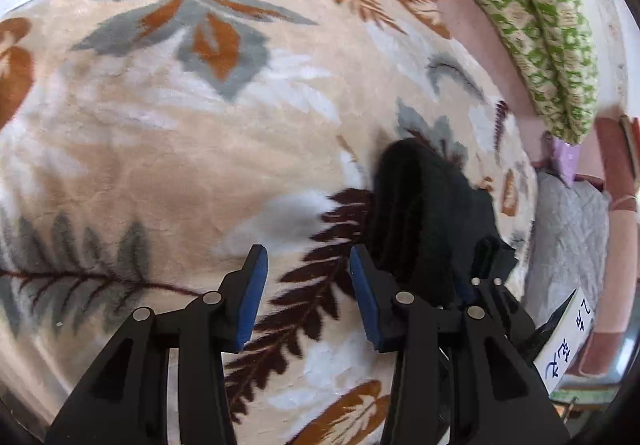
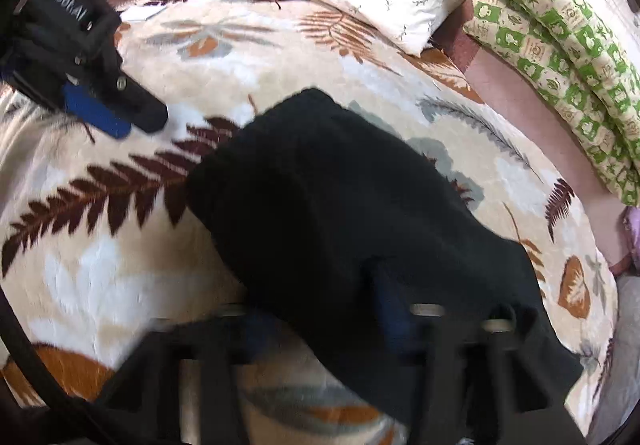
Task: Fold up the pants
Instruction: 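Grasp the pants end with both grippers and lift it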
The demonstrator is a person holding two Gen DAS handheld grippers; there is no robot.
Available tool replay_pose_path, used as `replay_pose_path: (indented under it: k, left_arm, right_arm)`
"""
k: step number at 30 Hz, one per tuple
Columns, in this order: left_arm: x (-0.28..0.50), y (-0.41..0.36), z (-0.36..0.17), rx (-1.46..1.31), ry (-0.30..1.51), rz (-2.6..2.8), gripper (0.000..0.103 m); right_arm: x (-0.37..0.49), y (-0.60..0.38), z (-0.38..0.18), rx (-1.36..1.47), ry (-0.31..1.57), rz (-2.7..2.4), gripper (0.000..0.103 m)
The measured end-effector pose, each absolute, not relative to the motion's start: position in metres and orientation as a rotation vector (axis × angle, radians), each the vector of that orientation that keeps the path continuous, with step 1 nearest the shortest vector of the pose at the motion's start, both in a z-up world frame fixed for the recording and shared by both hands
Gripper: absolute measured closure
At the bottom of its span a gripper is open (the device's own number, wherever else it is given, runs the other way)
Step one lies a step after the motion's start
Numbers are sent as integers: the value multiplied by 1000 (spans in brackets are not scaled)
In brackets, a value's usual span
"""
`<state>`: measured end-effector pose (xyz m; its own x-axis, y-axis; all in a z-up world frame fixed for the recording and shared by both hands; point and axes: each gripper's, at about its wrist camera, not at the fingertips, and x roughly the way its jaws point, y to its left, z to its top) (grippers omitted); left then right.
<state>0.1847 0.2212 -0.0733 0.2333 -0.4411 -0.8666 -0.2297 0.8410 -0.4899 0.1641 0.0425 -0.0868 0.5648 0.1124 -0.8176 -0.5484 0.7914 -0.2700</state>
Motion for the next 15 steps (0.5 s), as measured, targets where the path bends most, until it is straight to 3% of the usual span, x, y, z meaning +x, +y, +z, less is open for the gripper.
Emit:
replay_pose_path:
  k: [2, 15]
  left_arm:
    - [189, 218, -72, -609, 1345, -190, 62]
    - [232, 205, -105, -940, 1391, -351, 57]
  right_arm:
    - [162, 37, -79, -508, 870, 427, 87]
    - [157, 10, -63, -306, 849, 520, 89]
